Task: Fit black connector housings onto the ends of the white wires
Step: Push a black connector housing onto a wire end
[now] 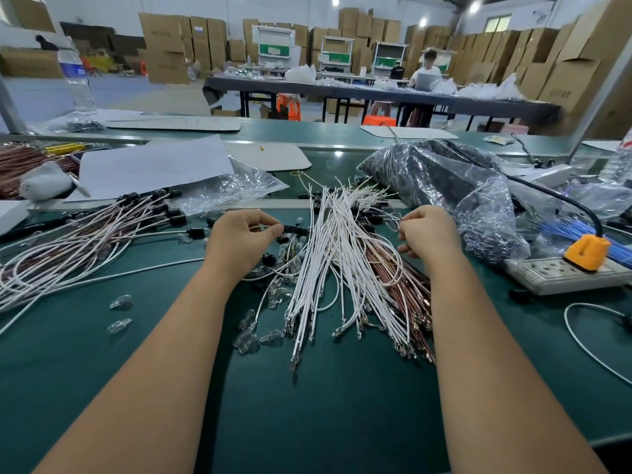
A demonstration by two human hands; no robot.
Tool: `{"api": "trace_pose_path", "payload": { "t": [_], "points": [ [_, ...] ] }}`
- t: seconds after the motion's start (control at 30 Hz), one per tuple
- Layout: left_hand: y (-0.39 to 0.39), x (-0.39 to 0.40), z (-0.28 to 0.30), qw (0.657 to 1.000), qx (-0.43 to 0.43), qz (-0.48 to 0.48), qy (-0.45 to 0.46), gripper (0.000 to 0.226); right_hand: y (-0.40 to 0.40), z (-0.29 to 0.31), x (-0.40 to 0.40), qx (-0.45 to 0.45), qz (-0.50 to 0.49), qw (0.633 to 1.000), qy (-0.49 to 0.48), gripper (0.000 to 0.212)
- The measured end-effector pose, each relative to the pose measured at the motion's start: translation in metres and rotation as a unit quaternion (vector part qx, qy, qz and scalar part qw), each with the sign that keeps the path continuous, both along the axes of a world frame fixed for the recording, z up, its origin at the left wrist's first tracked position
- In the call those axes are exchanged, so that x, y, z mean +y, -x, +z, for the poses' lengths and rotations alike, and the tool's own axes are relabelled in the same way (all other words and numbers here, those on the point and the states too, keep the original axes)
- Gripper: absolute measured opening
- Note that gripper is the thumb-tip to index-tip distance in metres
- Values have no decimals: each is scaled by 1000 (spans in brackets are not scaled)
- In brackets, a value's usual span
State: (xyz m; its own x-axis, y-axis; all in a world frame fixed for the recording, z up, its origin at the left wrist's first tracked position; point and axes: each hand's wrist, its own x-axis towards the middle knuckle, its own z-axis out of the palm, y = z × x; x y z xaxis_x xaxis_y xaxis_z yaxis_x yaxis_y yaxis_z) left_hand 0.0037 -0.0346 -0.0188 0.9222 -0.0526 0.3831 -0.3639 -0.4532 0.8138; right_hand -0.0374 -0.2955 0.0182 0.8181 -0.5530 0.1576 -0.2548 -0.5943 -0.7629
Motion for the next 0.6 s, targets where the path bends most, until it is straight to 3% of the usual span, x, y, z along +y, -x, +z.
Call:
{"api": "trace_pose_path", "payload": {
  "t": [0.17,0.4,0.5,0.6],
  "points": [
    [1,0,0,1000,-7,3,4,5,3,7,3,-54,-31,990,125,19],
    [-2,2,4,999,-28,26,26,5,-8,41,46,-214,-26,944,248,27],
    [-5,7,4,999,-5,32,36,9,-16,41,86,-226,62,947,219,34],
    [-8,13,3,998,21,41,34,11,-21,15,119,-161,140,967,139,38]
  ]
}}
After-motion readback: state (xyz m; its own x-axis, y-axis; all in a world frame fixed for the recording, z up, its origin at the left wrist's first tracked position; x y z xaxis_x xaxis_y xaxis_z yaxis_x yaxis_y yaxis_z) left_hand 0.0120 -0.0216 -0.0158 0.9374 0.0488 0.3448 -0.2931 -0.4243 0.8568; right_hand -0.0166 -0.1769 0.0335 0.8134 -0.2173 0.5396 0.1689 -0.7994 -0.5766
